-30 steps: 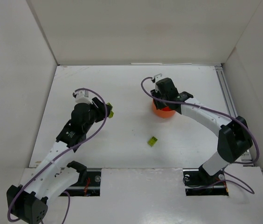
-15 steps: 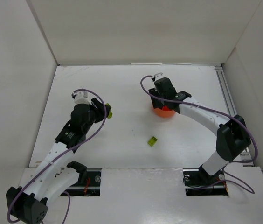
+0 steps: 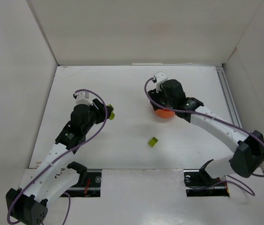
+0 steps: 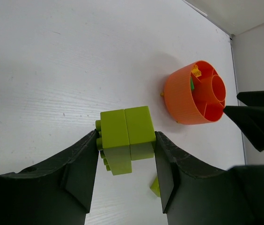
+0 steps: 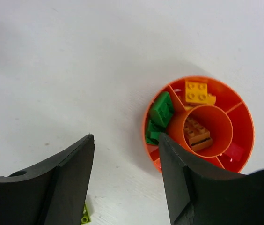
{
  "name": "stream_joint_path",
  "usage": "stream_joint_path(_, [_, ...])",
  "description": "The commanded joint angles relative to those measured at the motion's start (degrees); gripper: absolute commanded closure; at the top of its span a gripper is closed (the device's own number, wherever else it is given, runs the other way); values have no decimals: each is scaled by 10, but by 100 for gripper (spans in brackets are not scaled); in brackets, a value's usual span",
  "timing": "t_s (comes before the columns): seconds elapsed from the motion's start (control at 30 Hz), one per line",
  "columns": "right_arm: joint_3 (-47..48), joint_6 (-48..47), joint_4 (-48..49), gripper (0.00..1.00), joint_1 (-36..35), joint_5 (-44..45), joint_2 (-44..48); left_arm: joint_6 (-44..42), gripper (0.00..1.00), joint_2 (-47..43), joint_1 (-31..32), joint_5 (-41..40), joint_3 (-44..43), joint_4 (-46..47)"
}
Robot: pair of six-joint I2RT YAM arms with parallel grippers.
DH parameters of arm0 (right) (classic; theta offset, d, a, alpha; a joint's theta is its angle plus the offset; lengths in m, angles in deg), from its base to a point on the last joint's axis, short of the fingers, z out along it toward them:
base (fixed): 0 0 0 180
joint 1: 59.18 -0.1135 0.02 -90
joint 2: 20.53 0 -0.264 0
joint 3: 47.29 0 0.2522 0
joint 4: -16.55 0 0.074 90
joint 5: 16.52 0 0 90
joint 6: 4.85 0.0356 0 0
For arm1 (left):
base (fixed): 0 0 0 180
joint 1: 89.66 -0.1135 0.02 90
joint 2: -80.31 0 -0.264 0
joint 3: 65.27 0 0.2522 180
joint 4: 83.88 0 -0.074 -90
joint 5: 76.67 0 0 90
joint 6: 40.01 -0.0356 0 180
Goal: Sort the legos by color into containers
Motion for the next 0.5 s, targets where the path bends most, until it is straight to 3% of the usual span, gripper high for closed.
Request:
stream_joint_path(0.0, [-39,-61,97,37,2,-122,71,8,85,-14,-1,37,-33,34])
stream_joint_path(0.07, [-52,-108,114,34,2,-223,88,8,85,-9,-1,54,-33,41])
stream_joint_path(0.17, [-66,-124,124,34,-3,-304,95,23,85,-4,-1,96,-27,71])
stream_joint_path(0.47, [-111,-30,281,34,-22,-397,95,16,83,16,-1,219,-22,142])
